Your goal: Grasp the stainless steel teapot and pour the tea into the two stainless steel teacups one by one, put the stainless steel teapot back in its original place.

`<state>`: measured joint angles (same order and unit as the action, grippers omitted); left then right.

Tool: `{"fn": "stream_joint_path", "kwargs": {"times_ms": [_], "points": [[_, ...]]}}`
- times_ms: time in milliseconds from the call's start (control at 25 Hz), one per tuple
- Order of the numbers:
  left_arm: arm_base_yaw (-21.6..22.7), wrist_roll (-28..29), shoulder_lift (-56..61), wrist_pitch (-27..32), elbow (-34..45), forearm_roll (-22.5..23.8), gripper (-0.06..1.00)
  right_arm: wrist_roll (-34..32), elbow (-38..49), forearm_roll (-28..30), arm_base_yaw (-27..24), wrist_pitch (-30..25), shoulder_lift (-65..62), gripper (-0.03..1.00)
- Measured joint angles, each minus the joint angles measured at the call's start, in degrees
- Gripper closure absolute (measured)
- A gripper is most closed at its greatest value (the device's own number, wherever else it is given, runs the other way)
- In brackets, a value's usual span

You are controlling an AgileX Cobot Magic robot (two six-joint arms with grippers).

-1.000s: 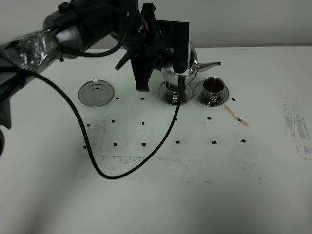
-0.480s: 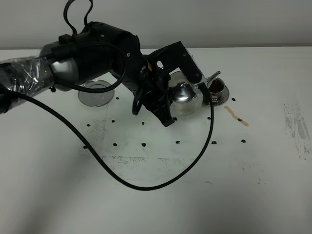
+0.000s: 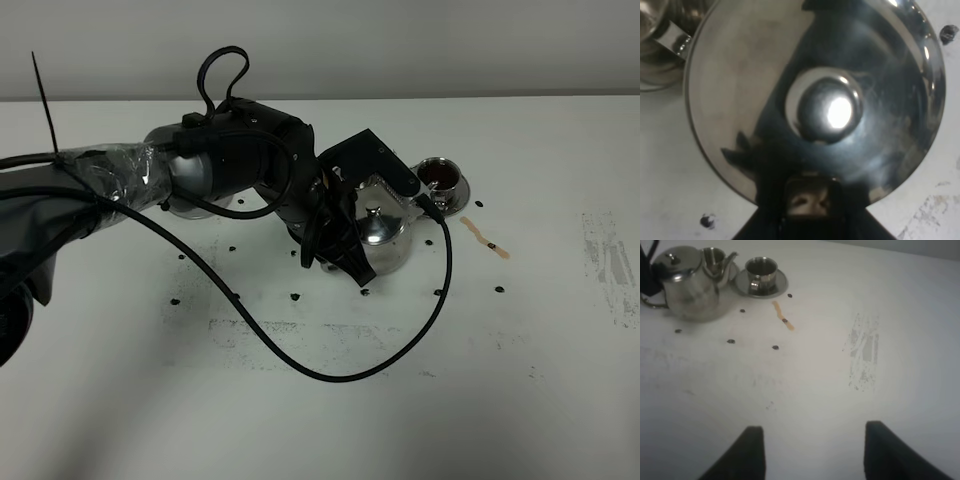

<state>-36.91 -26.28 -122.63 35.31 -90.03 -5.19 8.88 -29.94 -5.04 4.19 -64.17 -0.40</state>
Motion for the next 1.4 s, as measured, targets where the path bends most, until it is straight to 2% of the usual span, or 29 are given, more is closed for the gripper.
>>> {"fn": "stream_joint_path", "kwargs": {"times_ms": [120, 200, 280, 440, 600, 800, 1080, 1160, 1400], "points": [[0.0, -0.3, 0.3, 0.3, -0.5, 0.1, 0.75, 0.0, 0.0, 0.0, 0.0, 0.0, 0.0, 0.50], [0.0, -1.5, 0.8, 2.4, -2.5, 0.9, 0.75, 0.0, 0.0, 0.0, 0.0, 0.0, 0.0, 0.50], [0.1, -3.0, 1.4, 5.9, -6.0, 2.9, 0.75, 0.0, 0.0, 0.0, 0.0, 0.0, 0.0, 0.50], [2.1, -6.1, 1.8, 13.1, -15.4, 9.8, 0.75, 0.0, 0.0, 0.0, 0.0, 0.0, 0.0, 0.50], [7.2, -16.6, 1.8, 16.5, -21.9, 14.0, 0.75, 0.0, 0.0, 0.0, 0.0, 0.0, 0.0, 0.50], [12.9, -30.3, -1.2, 22.2, -28.2, 15.2, 0.75, 0.0, 0.0, 0.0, 0.0, 0.0, 0.0, 0.50], [14.5, -47.8, -9.2, 23.9, -35.9, 17.0, 0.75, 0.0, 0.0, 0.0, 0.0, 0.0, 0.0, 0.50], [14.1, -49.9, -10.8, 23.8, -37.7, 18.8, 0.75, 0.0, 0.0, 0.0, 0.0, 0.0, 0.0, 0.50], [12.7, -51.2, -13.6, 23.1, -40.8, 23.4, 0.75, 0.0, 0.0, 0.0, 0.0, 0.0, 0.0, 0.50]]}}
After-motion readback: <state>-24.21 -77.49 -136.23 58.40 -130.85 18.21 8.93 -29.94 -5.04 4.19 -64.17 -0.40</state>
